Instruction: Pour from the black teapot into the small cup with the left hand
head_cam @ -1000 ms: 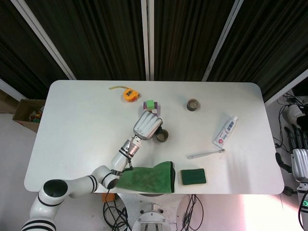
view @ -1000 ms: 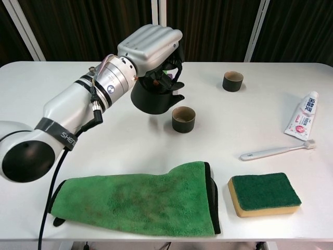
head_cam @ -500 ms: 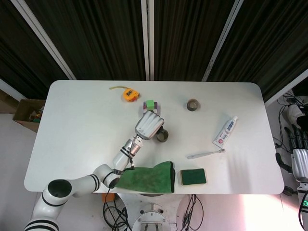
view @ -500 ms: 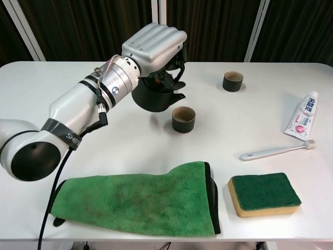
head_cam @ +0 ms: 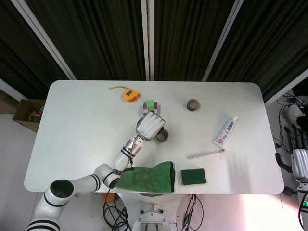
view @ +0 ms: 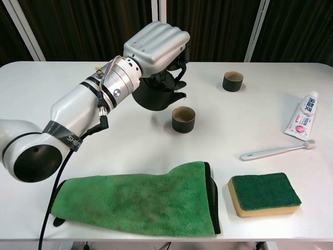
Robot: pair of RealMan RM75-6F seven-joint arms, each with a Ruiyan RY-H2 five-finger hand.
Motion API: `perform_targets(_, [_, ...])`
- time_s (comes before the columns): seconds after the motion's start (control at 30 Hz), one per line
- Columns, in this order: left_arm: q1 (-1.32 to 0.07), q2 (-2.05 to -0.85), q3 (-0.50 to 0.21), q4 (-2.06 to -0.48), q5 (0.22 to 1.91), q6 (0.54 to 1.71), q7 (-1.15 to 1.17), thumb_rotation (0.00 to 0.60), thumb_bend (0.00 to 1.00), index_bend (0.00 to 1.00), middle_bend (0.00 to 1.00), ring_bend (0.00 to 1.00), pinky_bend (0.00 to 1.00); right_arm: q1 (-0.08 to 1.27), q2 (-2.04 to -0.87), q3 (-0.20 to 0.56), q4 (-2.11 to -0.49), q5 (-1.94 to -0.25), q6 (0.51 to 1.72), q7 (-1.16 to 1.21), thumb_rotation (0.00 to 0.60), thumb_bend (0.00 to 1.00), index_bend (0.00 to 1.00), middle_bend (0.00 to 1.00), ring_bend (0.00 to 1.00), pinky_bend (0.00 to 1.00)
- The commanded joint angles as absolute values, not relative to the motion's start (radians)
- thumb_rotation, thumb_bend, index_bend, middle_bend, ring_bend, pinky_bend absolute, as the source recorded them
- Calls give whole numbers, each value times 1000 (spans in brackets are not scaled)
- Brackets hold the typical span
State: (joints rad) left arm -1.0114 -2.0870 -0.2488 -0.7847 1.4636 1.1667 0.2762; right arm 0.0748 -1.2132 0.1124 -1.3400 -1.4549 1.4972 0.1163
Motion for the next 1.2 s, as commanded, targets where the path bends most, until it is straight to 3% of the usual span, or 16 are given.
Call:
perform_targets(0.03, [-1011,-2089,-248,-783,1462,1166,274,600,247,1000,1000,946,765,75,-1213,112,-1341,-1456,1497,116,600,327,0,0,0,0])
perform_targets(1.2, [-1005,-2076,-225,-784,1479,1180,301,600,253,1000,1000,947,775,73,-1205,112,-1353,-1464,1507,113,600,320,0,0,0,0])
